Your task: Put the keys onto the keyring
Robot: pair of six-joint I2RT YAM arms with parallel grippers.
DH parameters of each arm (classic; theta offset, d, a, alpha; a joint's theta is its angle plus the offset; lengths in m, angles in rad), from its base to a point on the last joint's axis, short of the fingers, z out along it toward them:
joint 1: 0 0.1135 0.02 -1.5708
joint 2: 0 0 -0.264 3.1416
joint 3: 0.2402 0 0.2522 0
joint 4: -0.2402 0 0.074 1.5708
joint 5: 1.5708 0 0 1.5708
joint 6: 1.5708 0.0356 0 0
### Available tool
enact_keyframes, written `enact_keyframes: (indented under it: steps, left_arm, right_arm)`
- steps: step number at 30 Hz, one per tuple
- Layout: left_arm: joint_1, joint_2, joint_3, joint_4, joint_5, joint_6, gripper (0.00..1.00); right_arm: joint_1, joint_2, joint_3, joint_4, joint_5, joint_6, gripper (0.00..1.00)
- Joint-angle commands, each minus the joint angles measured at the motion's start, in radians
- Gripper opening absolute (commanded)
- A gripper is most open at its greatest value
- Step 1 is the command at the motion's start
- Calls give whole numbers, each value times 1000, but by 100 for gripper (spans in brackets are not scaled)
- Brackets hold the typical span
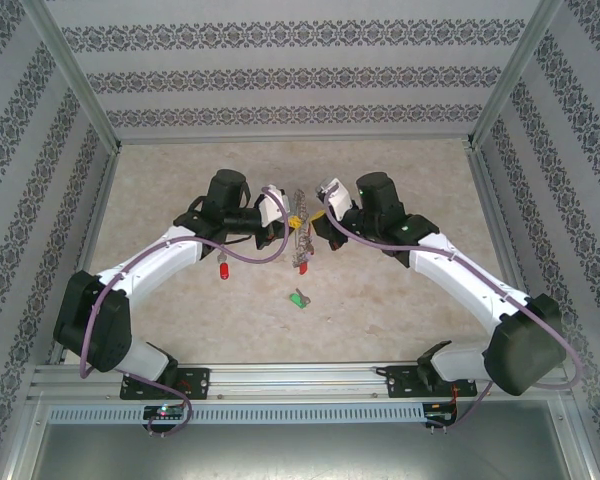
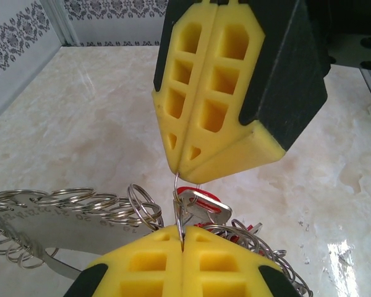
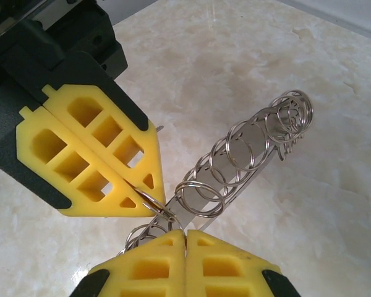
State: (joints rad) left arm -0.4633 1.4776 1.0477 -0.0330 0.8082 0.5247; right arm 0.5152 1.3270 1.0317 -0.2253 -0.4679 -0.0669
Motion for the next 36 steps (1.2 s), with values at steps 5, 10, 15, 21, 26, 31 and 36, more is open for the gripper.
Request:
enact_keyframes:
  steps: [5, 10, 15, 21, 26, 31, 36]
  left_arm:
    - [-15, -30, -52, 230, 87, -119, 0]
    - [-16, -23, -76, 312, 97, -166, 0]
    - [-15, -11, -85, 371, 108, -198, 0]
    - [-15, -10, -89, 342, 93, -176, 0]
    - [-16, -13, -88, 310, 87, -153, 0]
    - [-16, -6, -74, 292, 98, -143, 0]
    - [-15, -2, -57, 269, 123, -132, 0]
  right_arm:
    - [-55, 48, -48, 32, -68, 67, 0]
    - [-57, 72, -53, 54, -124, 81, 0]
    - [-58, 90, -41, 50, -135, 91, 3]
    - [-86, 31, -57, 53, -88, 60, 19]
    - [-98, -32, -74, 49, -133, -37, 25]
    - [-69, -86, -106, 88, -250, -192, 17]
    - [-49, -95, -129, 135, -224, -307, 16]
